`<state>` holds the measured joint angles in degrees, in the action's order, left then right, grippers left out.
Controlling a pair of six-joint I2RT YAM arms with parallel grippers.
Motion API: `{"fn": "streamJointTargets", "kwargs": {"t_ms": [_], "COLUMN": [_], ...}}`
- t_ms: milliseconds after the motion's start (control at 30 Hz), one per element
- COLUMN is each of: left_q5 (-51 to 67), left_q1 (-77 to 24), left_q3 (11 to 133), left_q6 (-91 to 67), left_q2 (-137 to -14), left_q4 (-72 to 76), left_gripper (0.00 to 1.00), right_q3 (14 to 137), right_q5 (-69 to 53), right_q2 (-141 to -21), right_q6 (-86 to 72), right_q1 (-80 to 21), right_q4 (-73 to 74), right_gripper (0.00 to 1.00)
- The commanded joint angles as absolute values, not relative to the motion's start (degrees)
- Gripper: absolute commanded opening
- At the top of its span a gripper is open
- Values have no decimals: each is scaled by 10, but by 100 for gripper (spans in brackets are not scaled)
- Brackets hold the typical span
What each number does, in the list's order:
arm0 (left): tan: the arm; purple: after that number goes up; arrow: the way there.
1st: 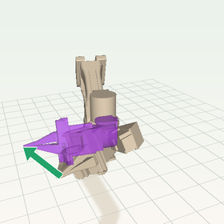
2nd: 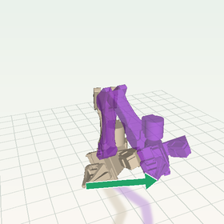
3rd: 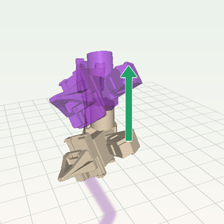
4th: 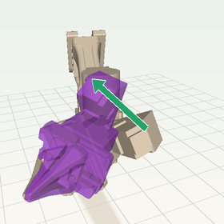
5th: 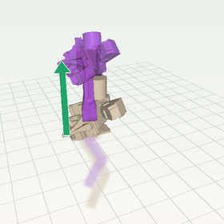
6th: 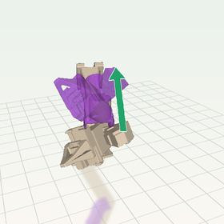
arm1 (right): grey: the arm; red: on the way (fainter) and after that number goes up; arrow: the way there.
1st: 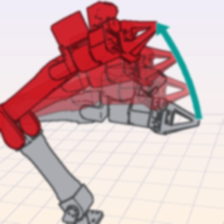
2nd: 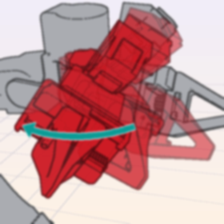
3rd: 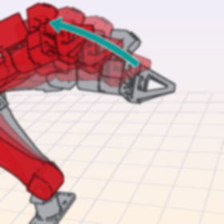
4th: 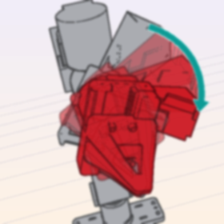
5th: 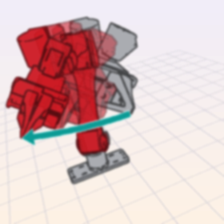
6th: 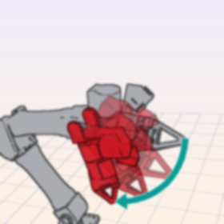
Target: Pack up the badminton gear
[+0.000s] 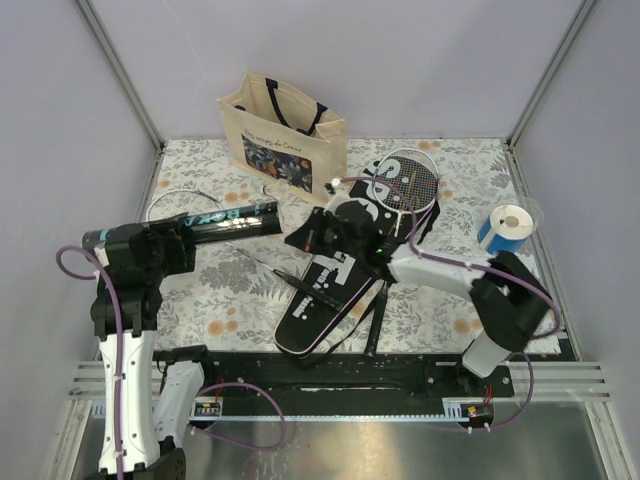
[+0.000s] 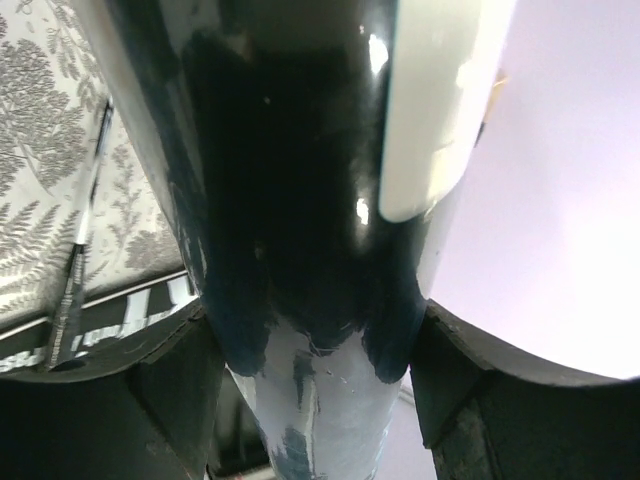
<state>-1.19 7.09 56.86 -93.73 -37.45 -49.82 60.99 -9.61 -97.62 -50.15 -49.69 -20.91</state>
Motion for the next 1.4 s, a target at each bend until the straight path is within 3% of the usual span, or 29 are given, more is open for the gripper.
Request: {"fn": "streamJointTargets", "kwargs": {"t_ms": [0,333,567,933,1367], "left_q5": [63,121,114,169,176], "left_q1": [70,71,71,72,71], "left_q3": [541,525,526,502,483], "left_q6": [-866,-766,-754,-769,-754], "left_q2": [-404,-454,-455,-464,-467], "left_q4": [-418,-368,-359,-338,-324], "left_gripper": [25,25,25,25,25], "right_q3": [537,433,432,451,504], "right_q5": [-65,-19,-48,-131,-128], "right_q2": [-831,-584,-513,-559,-626], "right_q6": [-392,-266,-258,-303,-307], "right_q1": [-490,-490,-490,-494,-537], "right_q4": [-156,27,52,-28,-65], "right_gripper": [0,0,0,0,0]}}
